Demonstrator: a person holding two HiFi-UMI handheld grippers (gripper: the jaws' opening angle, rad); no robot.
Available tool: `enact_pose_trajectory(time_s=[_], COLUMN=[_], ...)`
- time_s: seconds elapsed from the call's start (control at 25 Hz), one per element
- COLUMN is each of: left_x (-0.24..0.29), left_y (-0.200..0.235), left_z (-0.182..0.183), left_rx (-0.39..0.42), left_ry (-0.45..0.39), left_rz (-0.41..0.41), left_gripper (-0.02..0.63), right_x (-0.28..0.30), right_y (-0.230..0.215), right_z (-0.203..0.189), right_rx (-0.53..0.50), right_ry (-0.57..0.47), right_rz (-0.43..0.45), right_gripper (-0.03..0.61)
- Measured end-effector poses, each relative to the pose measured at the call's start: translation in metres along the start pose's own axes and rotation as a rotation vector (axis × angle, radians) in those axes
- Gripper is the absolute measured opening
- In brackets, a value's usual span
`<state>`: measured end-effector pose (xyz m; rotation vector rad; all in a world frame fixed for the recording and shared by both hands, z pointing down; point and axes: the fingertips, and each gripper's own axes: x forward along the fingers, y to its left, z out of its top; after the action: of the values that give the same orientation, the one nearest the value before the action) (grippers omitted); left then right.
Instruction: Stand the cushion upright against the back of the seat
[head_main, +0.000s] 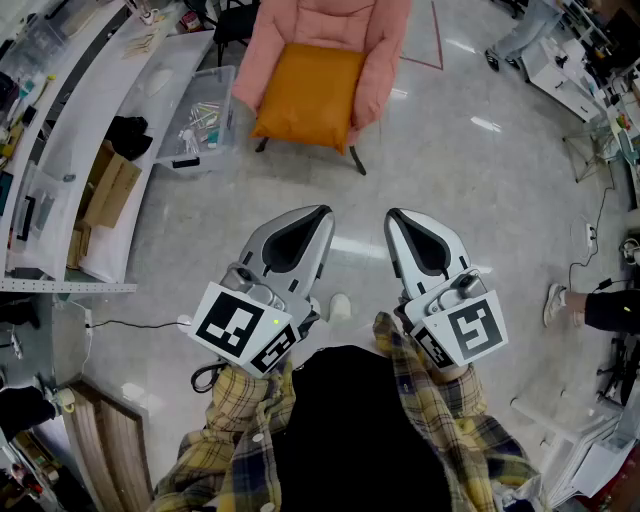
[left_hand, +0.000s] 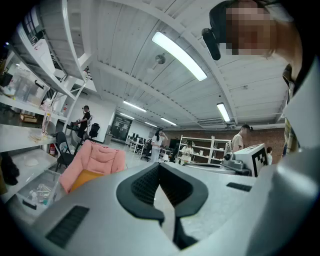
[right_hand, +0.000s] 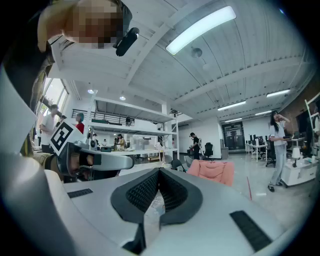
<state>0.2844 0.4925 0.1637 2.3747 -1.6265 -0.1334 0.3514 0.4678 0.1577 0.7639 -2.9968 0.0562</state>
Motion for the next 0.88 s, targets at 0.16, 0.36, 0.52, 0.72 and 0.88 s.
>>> enact_pose_trajectory(time_s=[0.16, 0.36, 0.52, 0.72, 0.88], left_x=[0.003, 0.008, 0.012, 0.014, 0.011], left_y=[-0.005, -0.009, -0.016, -0.021, -0.02], left_z=[0.0, 0.001, 0.001, 0.001, -0.001], left_rx=[-0.001, 0.001, 0.004, 0.007, 0.005], left_ry=[-0.003, -0.009, -0.019, -0.036, -0.041], left_rz=[0.002, 0.013, 0.022, 0.059, 0.087], left_gripper=[0.003, 0.003, 0.004, 0.004, 0.004], right_x=[-0.004, -0.008, -0.014, -0.018, -0.018], right_y=[-0.004, -0.011, -0.016, -0.022, -0.022], right_z=[0.002, 0.0, 0.0, -0.002, -0.005], right_rx=[0.009, 0.004, 0.007, 0.008, 0.019], right_ry=[-0.01, 0.0, -0.01, -0.013, -0.012], right_rz=[0.005, 0.011, 0.023, 0.056, 0.08], right_gripper=[0.018, 0.018, 0.018, 0.018, 0.018])
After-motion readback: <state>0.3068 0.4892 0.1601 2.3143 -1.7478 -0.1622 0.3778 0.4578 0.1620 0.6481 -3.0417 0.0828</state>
